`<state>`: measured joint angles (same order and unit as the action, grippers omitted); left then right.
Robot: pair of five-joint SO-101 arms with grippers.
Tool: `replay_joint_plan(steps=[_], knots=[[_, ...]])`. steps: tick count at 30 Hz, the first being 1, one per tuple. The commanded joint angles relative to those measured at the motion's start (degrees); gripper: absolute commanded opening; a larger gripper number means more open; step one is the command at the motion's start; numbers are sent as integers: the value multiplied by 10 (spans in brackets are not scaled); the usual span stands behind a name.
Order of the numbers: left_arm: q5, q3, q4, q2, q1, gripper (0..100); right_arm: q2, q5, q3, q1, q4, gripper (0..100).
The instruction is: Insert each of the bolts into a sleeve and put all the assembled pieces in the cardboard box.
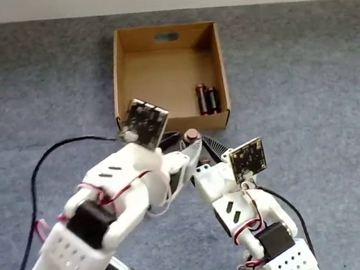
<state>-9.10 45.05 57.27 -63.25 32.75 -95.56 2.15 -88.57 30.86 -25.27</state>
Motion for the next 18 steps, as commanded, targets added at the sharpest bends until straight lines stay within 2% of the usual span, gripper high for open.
replay_joint_plan(steps=[1,5,7,9,15,18], knots=[[5,-60,97,-51,-41,146,1,6,6,-3,0,6],[5,-67,151,-91,-167,0,2,6,6,-3,0,6],[5,-49,169,-108,-238,25,3,6,6,-3,-1,6],[5,-12,173,-123,-303,5,2,6,8,-3,-27,6],[6,168,171,-183,-497,9,2,6,53,-2,-95,9],[4,217,171,-228,-590,10,0,-26,106,-2,-146,9]])
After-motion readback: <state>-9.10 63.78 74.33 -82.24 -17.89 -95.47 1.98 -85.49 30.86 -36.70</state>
